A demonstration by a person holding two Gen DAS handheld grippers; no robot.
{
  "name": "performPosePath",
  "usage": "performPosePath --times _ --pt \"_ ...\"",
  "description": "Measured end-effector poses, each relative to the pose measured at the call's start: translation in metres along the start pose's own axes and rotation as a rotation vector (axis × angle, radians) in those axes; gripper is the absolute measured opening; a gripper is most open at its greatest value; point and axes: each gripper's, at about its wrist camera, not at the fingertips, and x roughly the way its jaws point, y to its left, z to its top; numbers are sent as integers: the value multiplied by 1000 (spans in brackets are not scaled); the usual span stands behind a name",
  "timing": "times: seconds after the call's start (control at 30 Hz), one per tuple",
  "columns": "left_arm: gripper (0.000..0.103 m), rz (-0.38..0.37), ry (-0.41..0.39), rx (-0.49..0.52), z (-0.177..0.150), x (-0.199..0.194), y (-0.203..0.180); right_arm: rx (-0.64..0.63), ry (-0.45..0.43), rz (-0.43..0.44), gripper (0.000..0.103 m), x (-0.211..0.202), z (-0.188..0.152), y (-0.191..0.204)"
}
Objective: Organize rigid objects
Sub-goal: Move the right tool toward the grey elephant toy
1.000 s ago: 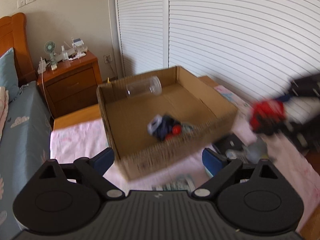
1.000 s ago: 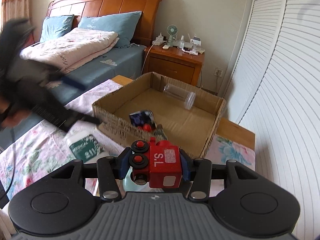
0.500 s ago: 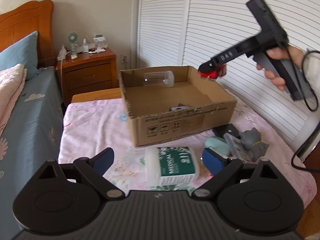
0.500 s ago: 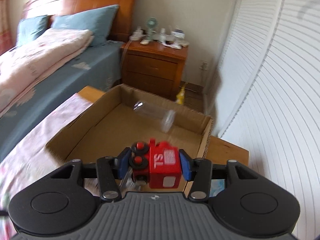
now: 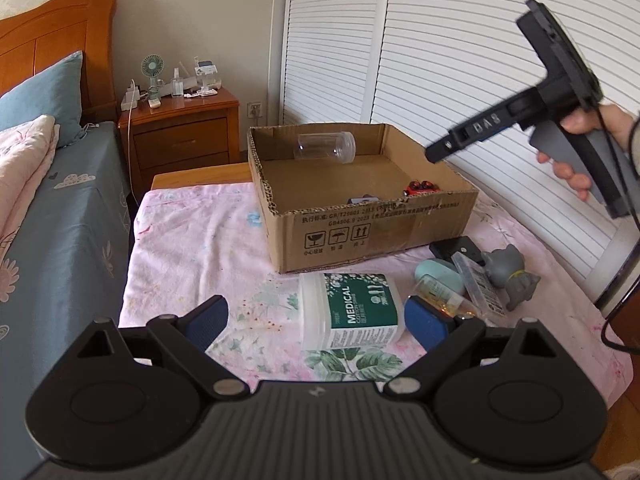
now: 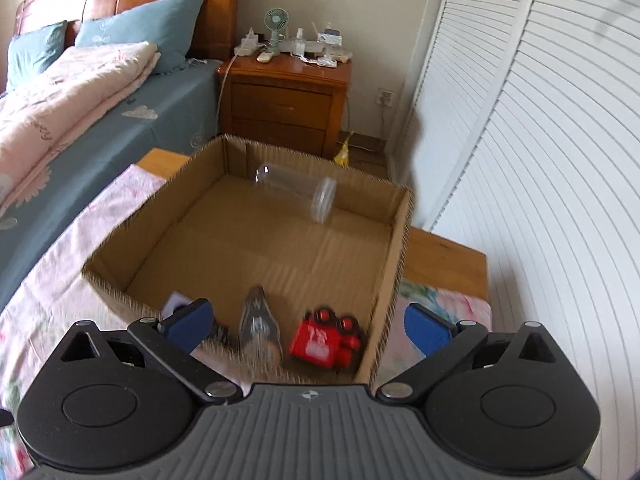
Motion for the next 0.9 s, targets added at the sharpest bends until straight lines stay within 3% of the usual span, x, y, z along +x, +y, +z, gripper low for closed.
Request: performPosePath --times 0.2,0.57,0.9 --pt "95 16 9 1 -2 -3 -7 50 71 -31 103 -7 -28 -9" --pt "96 17 26 6 -8 -9 -19 237 245 -100 103 42 -84 -57" --pt "95 12 39 27 -10 -11 -30 356 261 -131 103 36 -110 -80"
